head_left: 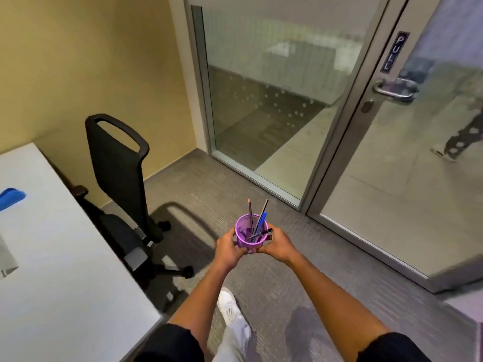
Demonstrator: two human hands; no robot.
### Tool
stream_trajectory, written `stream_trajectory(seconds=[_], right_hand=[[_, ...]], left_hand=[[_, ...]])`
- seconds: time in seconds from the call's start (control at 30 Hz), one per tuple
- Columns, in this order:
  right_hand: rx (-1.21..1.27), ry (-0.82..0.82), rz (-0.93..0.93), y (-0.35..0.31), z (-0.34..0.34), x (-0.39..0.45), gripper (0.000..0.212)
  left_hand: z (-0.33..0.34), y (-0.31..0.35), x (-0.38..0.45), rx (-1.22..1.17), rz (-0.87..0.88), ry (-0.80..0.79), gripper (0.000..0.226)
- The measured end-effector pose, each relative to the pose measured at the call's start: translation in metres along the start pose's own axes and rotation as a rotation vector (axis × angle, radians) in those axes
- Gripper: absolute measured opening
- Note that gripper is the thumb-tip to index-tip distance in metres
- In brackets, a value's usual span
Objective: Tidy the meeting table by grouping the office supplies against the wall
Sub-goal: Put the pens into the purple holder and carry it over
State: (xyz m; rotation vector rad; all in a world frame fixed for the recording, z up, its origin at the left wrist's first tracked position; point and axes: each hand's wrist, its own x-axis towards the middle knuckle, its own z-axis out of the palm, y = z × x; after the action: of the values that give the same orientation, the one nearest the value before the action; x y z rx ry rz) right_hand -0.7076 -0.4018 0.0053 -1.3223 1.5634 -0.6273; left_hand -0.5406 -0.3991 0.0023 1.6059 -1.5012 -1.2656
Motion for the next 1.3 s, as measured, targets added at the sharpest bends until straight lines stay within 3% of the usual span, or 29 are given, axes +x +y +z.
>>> stream_trajectory(seconds=[0.23,0.53,0.83,1.1,1.3], right_hand=[[0.009,0.047,0.005,-0.039,-0.039,0.145,0.076],[-0.014,0.047,-0.025,-0.129,-0.063,0.327,0.077],[-0.030,-0.137,-0.089,-0.209,-0.037,0.514,0.077],[-0.093,-0.380,-0.233,-0.301,-0.004,0.712,0.081],[-0.210,-0.539,-0.351,-0.378,0.037,0.815,0.072]], left_hand=[[-0.014,0.029,0.160,-0.008,0.016,-0.043,0.068],[-0.084,0.077,0.345,-0.016,0.047,-0.010,0.063],[-0.170,0.074,0.496,-0.030,-0.024,0.169,0.066],[-0.261,0.080,0.649,-0.079,-0.119,0.427,0.074],[-0.333,0.087,0.713,-0.171,-0.176,0.602,0.075]])
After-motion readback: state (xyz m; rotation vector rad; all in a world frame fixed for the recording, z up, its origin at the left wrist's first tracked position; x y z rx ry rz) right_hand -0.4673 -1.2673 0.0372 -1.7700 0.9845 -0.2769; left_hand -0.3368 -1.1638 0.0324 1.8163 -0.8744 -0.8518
